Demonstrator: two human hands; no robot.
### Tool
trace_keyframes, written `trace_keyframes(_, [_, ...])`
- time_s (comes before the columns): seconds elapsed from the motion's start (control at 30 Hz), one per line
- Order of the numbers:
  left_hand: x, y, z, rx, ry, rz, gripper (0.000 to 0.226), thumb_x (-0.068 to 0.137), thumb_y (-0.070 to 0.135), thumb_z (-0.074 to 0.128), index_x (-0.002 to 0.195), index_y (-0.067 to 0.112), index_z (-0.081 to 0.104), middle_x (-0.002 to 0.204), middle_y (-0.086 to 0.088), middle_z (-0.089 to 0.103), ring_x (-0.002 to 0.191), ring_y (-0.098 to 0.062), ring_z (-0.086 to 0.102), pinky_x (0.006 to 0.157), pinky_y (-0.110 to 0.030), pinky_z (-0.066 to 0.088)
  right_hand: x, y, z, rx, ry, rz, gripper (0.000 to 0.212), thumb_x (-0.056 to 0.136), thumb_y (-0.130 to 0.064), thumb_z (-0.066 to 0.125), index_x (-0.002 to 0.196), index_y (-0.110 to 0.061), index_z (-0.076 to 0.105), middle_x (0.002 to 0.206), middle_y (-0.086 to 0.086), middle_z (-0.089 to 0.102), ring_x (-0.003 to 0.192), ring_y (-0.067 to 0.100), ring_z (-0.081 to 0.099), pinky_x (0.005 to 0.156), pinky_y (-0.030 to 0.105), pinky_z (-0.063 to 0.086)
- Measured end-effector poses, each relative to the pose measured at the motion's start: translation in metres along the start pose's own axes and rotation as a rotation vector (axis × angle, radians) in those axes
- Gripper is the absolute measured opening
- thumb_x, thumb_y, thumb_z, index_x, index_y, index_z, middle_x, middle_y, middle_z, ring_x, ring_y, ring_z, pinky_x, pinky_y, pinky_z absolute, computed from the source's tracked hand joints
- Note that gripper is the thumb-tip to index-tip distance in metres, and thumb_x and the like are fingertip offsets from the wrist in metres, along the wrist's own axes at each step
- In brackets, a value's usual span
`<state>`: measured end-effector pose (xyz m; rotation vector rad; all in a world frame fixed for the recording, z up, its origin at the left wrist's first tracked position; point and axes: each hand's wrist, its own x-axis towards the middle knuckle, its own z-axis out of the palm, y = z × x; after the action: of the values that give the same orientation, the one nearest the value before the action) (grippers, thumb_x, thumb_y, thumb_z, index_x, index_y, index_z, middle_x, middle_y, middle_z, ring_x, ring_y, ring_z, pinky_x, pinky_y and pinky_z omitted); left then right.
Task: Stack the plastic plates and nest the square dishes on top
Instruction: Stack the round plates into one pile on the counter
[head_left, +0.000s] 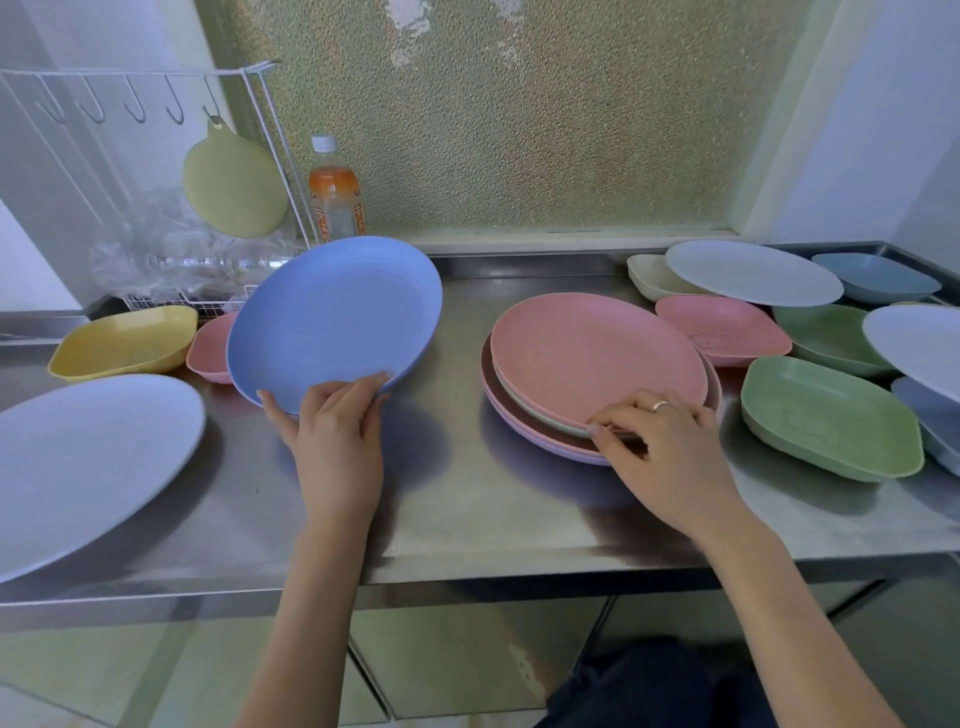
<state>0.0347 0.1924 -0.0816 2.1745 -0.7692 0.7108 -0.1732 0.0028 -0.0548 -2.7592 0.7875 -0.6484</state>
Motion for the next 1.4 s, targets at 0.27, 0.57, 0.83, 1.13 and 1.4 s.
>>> trace_keyframes(0.27, [0.000,0.003,0.000,-0.040,0.039,0.011,0.022,0.082,0.005,0.061,0.100,0.013,0.072,0.080,-0.005,0.069,0.089,-0.014,0.044,0.107,-0.064,0.005,0.016,-0.052,0.004,0.103,0.128,-0.168,0.048,0.089,-0.025,0.049,0.133,-0.042,0.041,0.128,-0.004,0.053,0.109,0.026,0.053,0.084,0.041,0.039])
trace_keyframes(0.57, [-0.004,0.012,-0.006,-0.126,0.046,0.141,0.018,0.089,0.015,0.055,0.095,0.016,0.071,0.084,0.005,0.071,0.085,-0.013,0.049,0.106,-0.069,0.013,0.061,-0.119,0.035,0.124,0.088,-0.465,0.035,0.089,-0.009,0.057,0.118,-0.028,0.059,0.137,-0.001,0.052,0.104,0.028,0.059,0.080,0.039,0.045])
trace_keyframes(0.83, [0.004,0.047,0.005,-0.322,0.086,0.324,0.027,0.087,0.034,0.055,0.106,0.018,0.066,0.118,0.003,0.065,0.117,-0.021,0.050,0.102,-0.065,0.029,0.039,-0.070,0.011,0.185,0.282,-0.295,0.013,0.081,-0.010,0.057,0.090,-0.013,0.065,0.088,0.005,0.064,0.075,0.032,0.060,0.060,0.042,0.050])
trace_keyframes(1.13, [0.033,0.116,0.043,-0.796,-0.333,-0.216,0.062,0.092,0.048,0.036,0.146,0.020,0.028,0.152,0.007,0.029,0.134,0.002,0.023,0.119,-0.041,-0.003,0.004,0.005,-0.014,0.134,0.310,-0.041,0.026,0.085,-0.028,0.048,0.088,-0.011,0.067,0.081,0.005,0.065,0.078,0.029,0.055,0.060,0.036,0.047])
trace_keyframes(1.4, [0.045,0.126,0.073,-0.621,-0.448,-0.387,0.059,0.088,0.025,0.046,0.143,0.009,0.032,0.146,-0.011,0.041,0.134,-0.033,0.036,0.112,-0.044,0.028,-0.004,0.016,-0.010,0.189,0.158,-0.012,0.027,0.085,-0.028,0.048,0.091,-0.012,0.069,0.081,0.005,0.067,0.080,0.025,0.052,0.069,0.039,0.045])
